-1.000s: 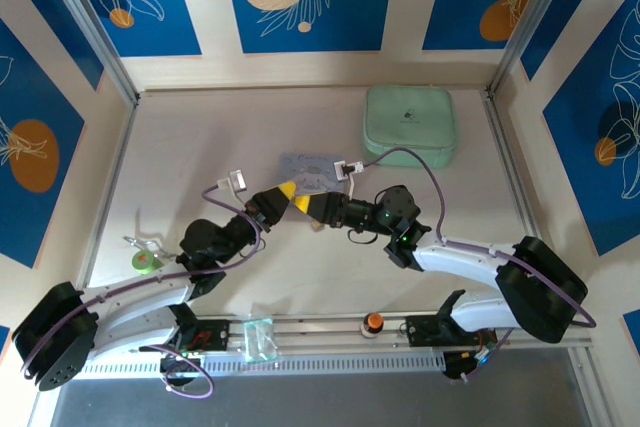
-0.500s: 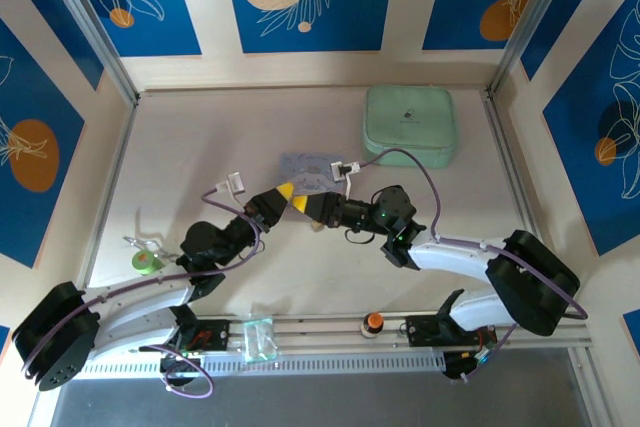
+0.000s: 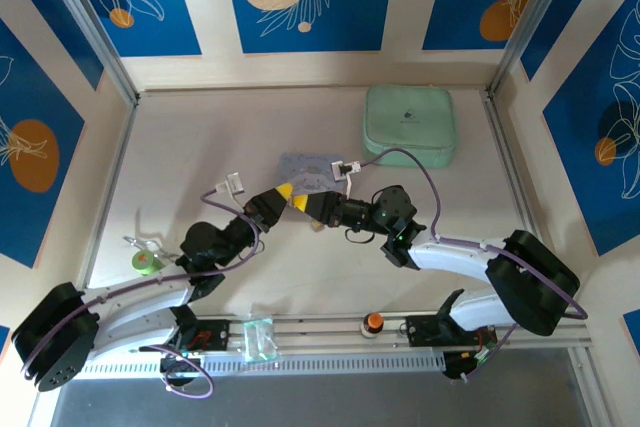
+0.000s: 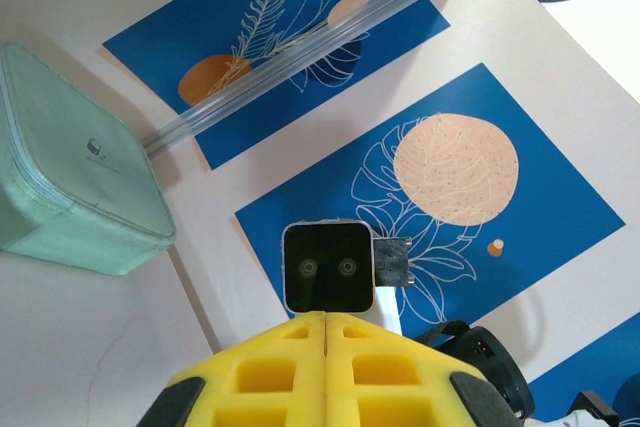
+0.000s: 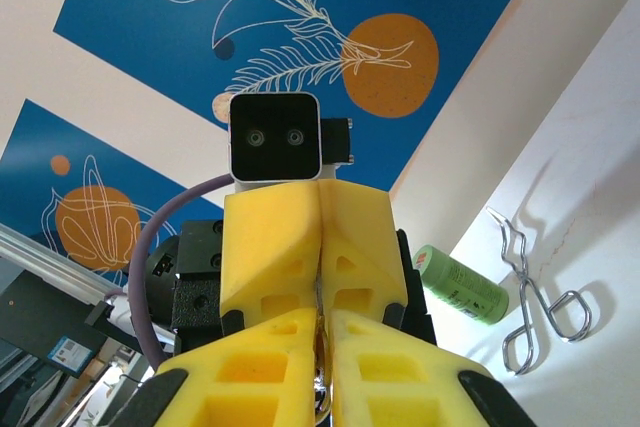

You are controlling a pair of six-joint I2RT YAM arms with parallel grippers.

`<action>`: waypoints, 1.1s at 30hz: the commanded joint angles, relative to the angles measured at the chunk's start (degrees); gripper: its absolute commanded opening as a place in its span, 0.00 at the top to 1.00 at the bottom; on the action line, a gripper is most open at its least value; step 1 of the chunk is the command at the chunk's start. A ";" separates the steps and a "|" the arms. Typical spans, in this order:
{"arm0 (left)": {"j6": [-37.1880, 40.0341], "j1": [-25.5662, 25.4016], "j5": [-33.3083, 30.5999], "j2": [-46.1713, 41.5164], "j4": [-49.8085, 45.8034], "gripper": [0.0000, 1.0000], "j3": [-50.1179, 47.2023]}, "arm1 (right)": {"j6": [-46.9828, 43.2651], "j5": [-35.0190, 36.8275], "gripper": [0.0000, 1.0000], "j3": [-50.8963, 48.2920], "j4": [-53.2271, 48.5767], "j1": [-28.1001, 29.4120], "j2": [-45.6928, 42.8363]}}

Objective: Unlock a padlock with a key

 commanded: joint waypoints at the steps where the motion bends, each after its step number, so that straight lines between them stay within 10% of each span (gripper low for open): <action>1: -0.16 0.47 -0.91 -0.85 1.46 1.00 -0.26 | 0.57 -1.08 0.84 0.97 1.18 0.25 0.33; 12: -0.37 0.47 -1.00 -0.74 1.09 1.00 -0.06 | 1.03 -1.02 0.71 1.16 1.56 0.41 0.49; 33: -0.54 0.46 -1.18 -1.03 0.47 1.00 0.27 | 0.32 -0.43 0.93 0.78 2.19 0.82 0.75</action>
